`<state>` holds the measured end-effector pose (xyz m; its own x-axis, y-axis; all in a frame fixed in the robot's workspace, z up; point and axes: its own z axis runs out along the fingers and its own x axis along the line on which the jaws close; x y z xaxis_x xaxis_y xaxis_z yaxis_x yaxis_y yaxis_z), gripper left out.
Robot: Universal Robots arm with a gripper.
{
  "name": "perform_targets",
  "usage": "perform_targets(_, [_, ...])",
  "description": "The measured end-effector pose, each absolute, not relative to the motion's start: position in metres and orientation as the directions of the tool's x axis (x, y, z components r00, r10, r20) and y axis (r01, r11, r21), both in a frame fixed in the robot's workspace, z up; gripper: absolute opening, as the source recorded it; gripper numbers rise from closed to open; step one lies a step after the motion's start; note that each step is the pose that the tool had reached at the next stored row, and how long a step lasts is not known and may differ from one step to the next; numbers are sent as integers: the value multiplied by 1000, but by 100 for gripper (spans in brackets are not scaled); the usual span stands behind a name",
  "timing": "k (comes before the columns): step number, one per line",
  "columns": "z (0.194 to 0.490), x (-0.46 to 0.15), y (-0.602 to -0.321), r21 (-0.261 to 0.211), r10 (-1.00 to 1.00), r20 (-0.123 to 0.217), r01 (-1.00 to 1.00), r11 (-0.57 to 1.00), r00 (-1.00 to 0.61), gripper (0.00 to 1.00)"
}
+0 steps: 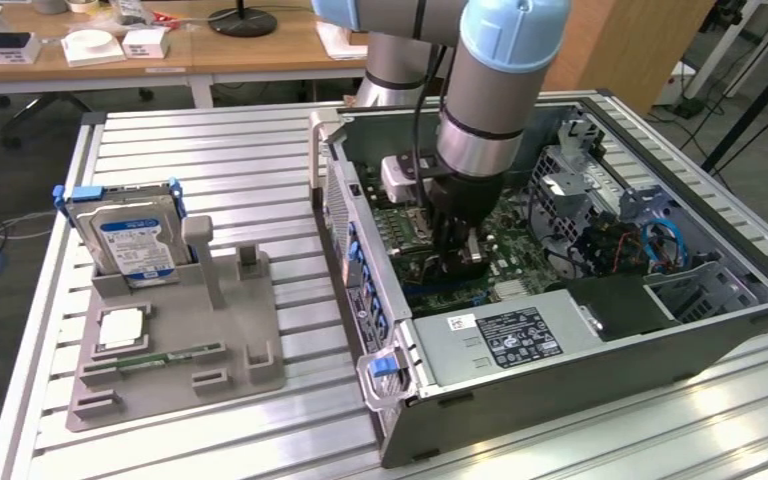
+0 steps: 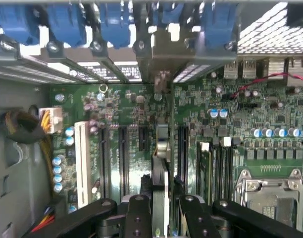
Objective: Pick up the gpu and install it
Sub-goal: 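Insert the gpu into the slot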
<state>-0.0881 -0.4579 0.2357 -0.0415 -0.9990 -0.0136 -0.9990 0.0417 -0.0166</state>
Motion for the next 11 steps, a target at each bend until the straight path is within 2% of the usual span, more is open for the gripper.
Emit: perform_targets(11, [228, -88, -458, -19, -999, -12, -999, 42, -41, 26])
